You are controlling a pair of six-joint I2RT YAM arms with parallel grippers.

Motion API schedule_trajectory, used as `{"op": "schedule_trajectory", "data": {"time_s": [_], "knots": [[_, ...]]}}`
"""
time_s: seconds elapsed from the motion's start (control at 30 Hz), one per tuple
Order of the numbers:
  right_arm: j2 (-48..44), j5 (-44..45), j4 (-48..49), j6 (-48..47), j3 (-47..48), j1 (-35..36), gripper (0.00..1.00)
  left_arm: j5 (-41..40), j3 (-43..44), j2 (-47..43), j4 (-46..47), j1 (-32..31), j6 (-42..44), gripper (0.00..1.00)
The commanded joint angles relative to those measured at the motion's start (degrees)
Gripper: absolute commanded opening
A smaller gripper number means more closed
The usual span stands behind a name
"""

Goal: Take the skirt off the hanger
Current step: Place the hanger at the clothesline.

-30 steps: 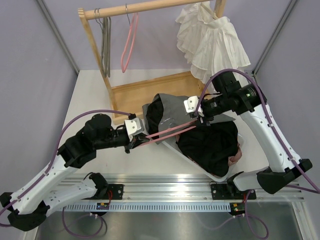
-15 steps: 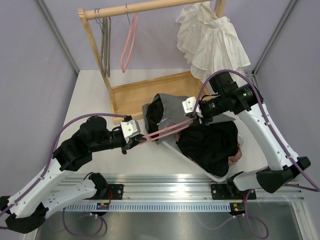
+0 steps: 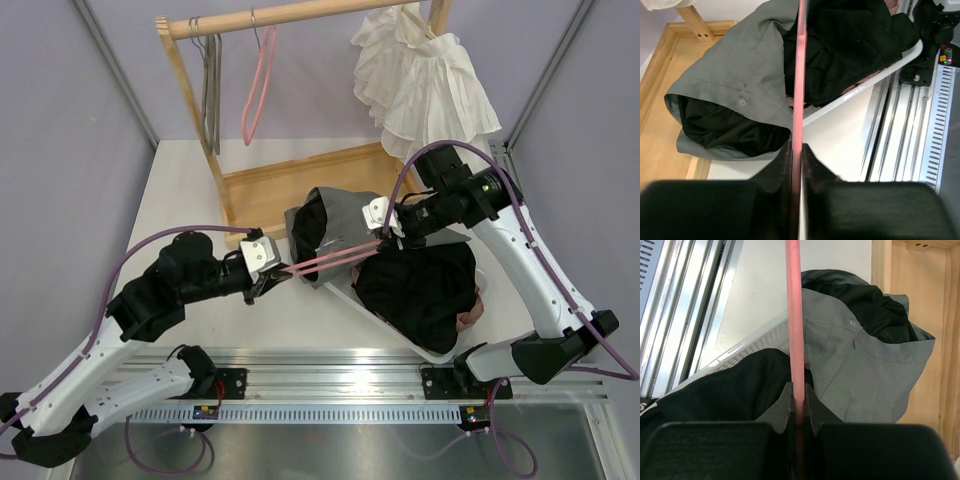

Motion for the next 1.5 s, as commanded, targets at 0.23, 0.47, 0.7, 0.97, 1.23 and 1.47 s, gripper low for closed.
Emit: {"op": "schedule_trajectory", "data": {"time_s": [0.23, 0.47, 0.7, 0.97, 1.23, 1.47], "knots": [[-0.7, 2.8, -10.7, 8.8, 3.5, -3.7, 0.00, -11.6, -1.0, -4.5, 11.0, 0.3, -5.4, 0.99], [2.0, 9.1, 4.6, 28.8, 7.5, -11.2, 0.00, -18.6, -1.3, -10.2, 11.0, 0.3, -9.2, 0.99], [11.6, 22.3, 17.2, 60.2, 21.3, -10.5, 0.00, -21.5, -7.2, -16.1, 13.4, 0.3, -16.4, 0.99], [22.6, 40.7, 27.2, 70.0, 41.5, -5.0, 0.00, -20.8, -11.6, -17.9, 15.6, 0.2, -22.1, 0.99], [28.2, 45.6, 37.2, 71.0, 46.9, -0.9, 0.00, -21.9, -12.8, -18.8, 15.7, 0.3, -24.7, 0.99], [35.5, 42.8, 42.4, 73.9, 53.4, -0.8, 0.00, -23.2, -15.8, -20.7, 17.0, 0.3, -27.9, 0.99]]}}
